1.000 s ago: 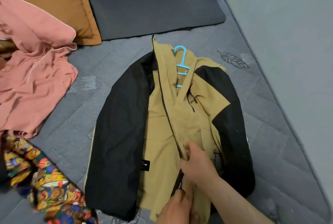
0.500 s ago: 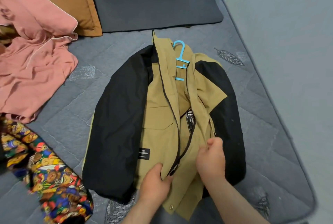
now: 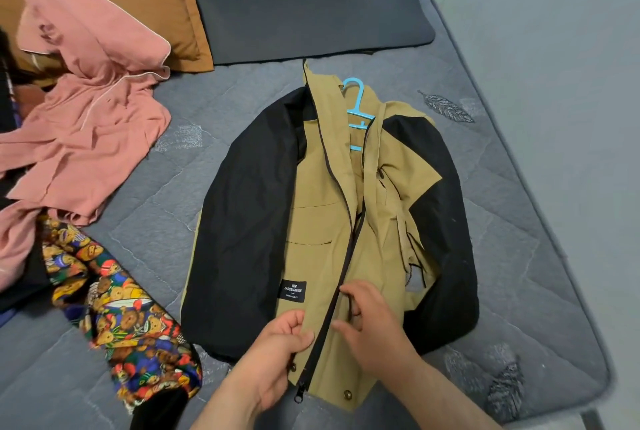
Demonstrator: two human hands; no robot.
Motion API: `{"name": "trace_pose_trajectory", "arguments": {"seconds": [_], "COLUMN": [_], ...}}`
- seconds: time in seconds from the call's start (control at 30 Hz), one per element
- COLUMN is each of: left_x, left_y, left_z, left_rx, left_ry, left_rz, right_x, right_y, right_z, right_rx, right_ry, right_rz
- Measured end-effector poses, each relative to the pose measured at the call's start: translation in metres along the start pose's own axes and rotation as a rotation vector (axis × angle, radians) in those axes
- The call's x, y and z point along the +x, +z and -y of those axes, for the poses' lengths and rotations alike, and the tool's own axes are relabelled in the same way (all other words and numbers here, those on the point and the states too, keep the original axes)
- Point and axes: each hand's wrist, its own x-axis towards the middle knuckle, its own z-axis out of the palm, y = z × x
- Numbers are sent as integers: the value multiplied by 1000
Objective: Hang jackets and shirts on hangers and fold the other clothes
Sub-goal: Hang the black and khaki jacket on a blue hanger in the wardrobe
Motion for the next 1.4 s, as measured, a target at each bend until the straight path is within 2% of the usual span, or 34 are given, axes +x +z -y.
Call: {"name": "trace_pose_trajectory", "arguments": {"seconds": [0.17,0.23,0.37,0.5,0.63,0.73,0.8,0.9,0.97,1.07,1.23,1.4], "left_x": [-3,-3,-2,1,-1,-7,-14,-25,-17,19,66,70], "left_y": [9,15,17,8,-1,-14,-26,-19,-2,33,67,50], "left_z": [-5,-5,-6,-3,6,13,11,-9,-21,-34,-47,-37], "left_rx": [104,175,173,236,324,564,765,889,901,833,754,762], "left_ry": [2,29,34,0,-50,-148,-252,-332,-163,154,284,310], "left_rz": [-24,-33,-91,-96,-91,-76,-4,36,-49,-212,-206,-200], "right_x": [10,15,22,28,46,66,77,76,71,71,80,86], "right_y": [6,8,8,0,-16,-40,-58,-64,-56,-48,-43,-43], "right_z": [1,1,2,1,6,14,15,11,8,6,5,3], "right_rx": [106,44,10,-7,-282,-338,-317,-232,-153,-42,54,-204], "right_ry": [131,100,13,13,-132,-188,-151,-47,0,31,39,-100], "right_rz": [-57,-107,-182,-88,19,-28,-93,-40,-3,-45,-46,53]}}
